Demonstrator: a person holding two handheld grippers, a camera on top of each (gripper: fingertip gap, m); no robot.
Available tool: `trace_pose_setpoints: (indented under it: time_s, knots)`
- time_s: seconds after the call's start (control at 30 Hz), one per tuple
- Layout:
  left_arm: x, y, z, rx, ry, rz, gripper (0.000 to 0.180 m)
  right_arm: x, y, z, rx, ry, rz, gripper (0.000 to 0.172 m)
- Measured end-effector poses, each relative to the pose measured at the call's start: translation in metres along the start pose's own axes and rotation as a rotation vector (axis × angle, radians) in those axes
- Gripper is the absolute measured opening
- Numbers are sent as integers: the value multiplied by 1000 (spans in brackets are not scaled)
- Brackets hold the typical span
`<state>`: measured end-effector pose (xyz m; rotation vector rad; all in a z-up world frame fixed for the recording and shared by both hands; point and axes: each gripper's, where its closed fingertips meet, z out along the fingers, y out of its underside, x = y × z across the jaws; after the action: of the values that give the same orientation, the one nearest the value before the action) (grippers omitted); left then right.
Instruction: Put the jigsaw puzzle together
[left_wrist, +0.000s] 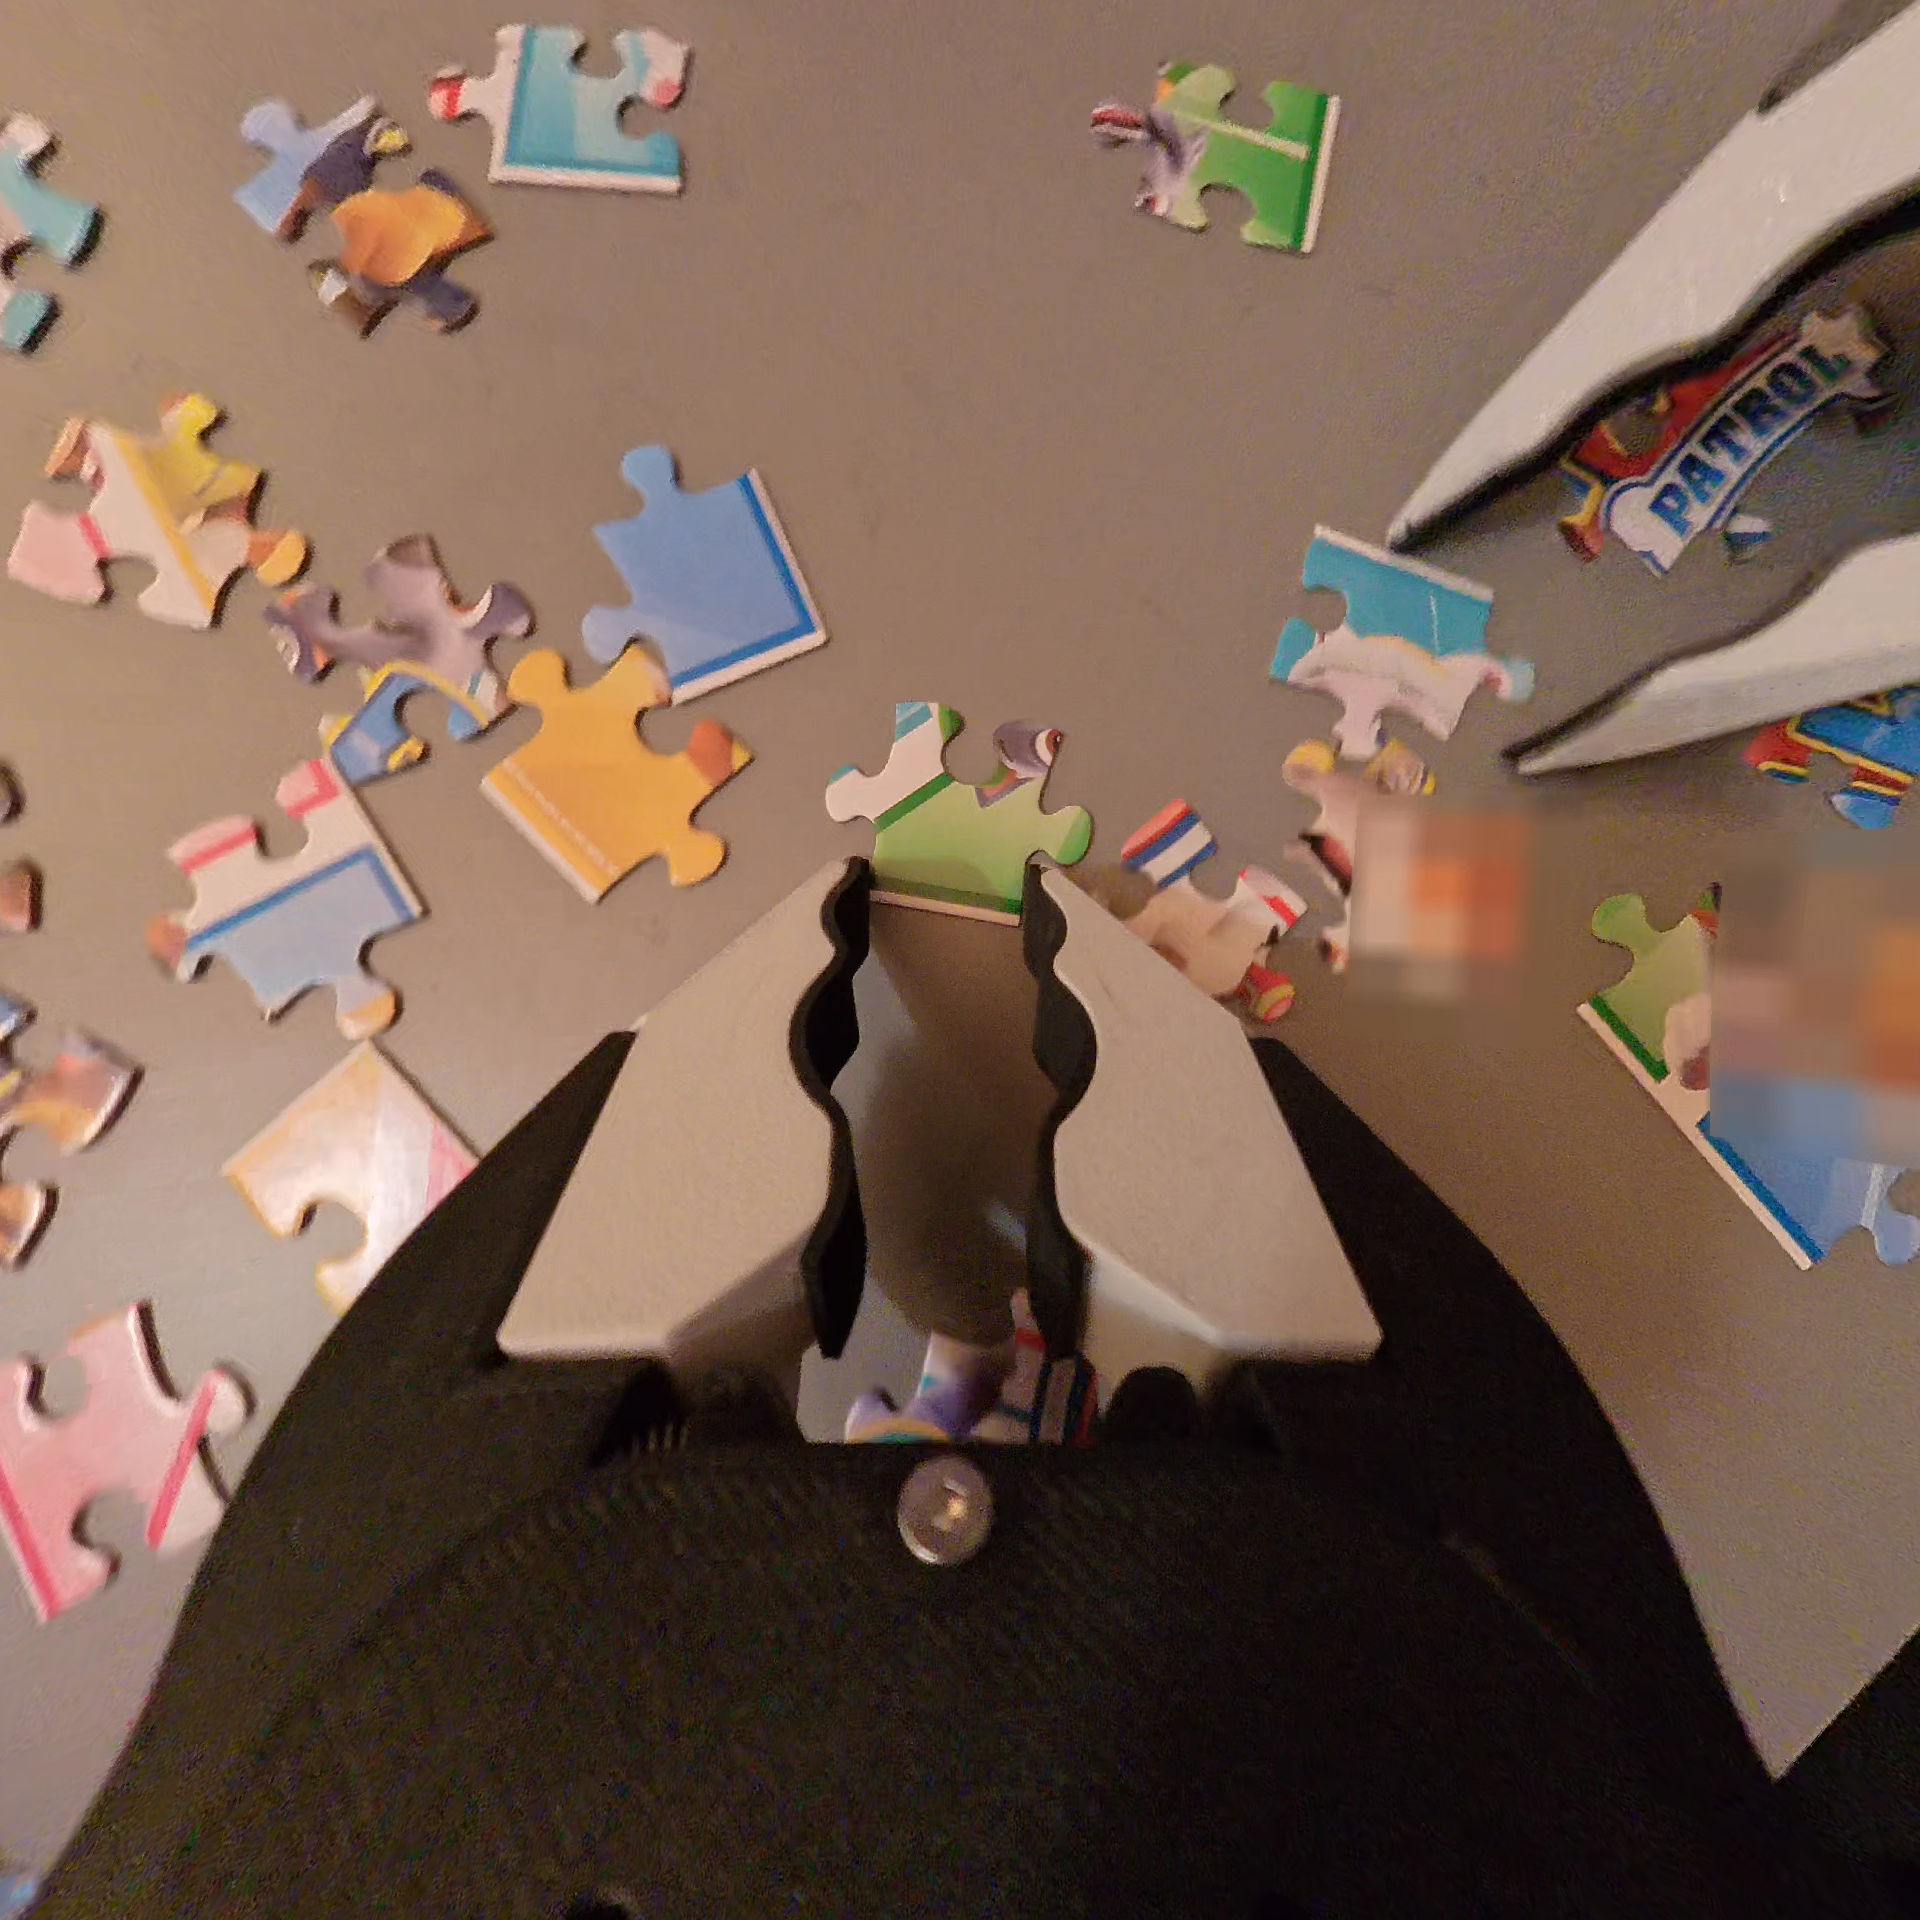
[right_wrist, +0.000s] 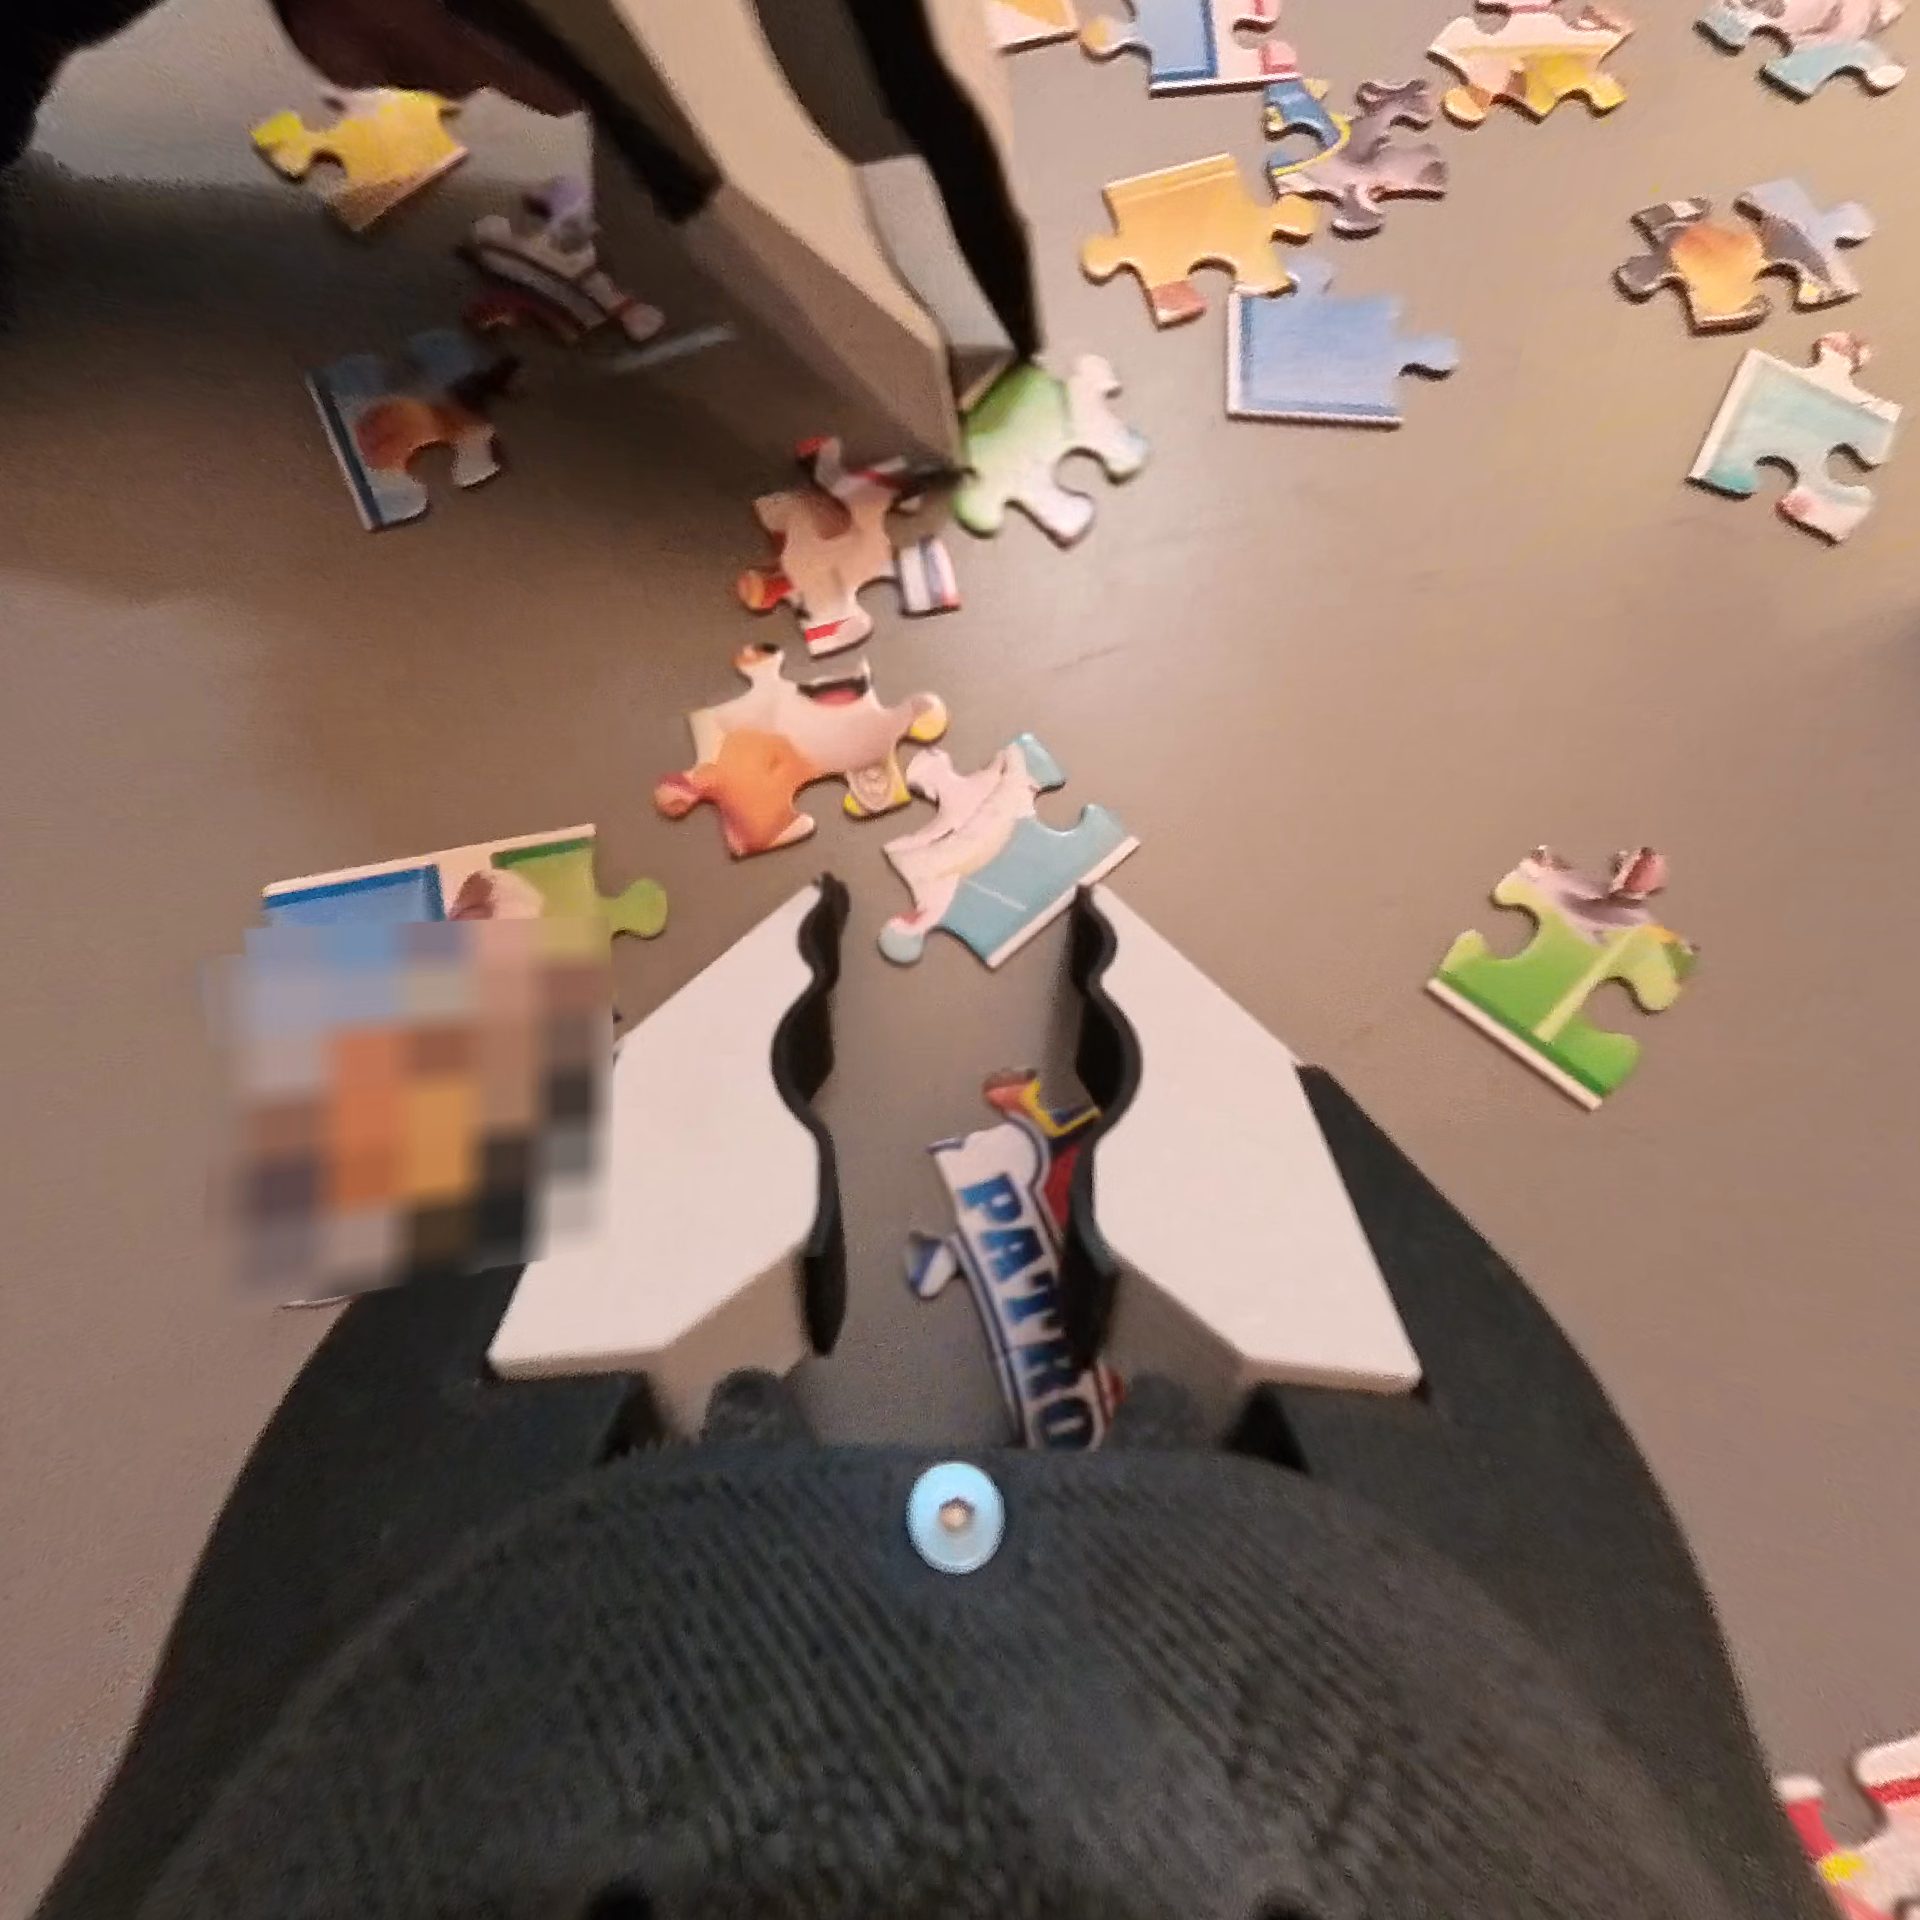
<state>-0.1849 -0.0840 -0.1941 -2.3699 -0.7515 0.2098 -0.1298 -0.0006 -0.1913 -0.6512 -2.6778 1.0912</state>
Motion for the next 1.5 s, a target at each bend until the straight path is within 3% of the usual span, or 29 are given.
trace_pose_setpoints:
  time_s: [0.03, 0.2, 0.43, 0.6, 0.73, 0.9, 1.03, 1.23, 1.33, 1.5]
  knots:
    - [2, -5, 4, 2, 20, 17, 27, -4, 1, -1, -1, -2, -4, 37]
    - [17, -24, 20, -20, 86, 214, 28, -13, 8, -9, -16, -39, 3, 38]
    - [21, -50, 38, -72, 83, 431, 28, 30, -13, -33, 119, 61, 110, 43]
    - [7, -69, 50, -91, 48, 510, 28, 58, -9, -32, 83, 145, 115, 49]
    - [-17, -73, 46, -98, -110, 448, 35, 70, 0, -27, 35, 211, 133, 58]
    - [2, -62, 44, -60, -49, 229, 40, 96, 7, -26, 15, 321, 218, 65]
    - [5, -64, 48, -45, -84, 174, 41, 110, 9, -15, -16, 303, 306, 65]
    - [7, -68, 54, -45, -30, 91, 41, 114, 10, -9, -31, 307, 324, 49]
    - [8, -69, 55, -45, -8, 90, 40, 114, 11, -10, -31, 302, 330, 23]
    - [14, -71, 57, -56, 25, 162, 26, 113, 11, -11, -47, 302, 323, 23]
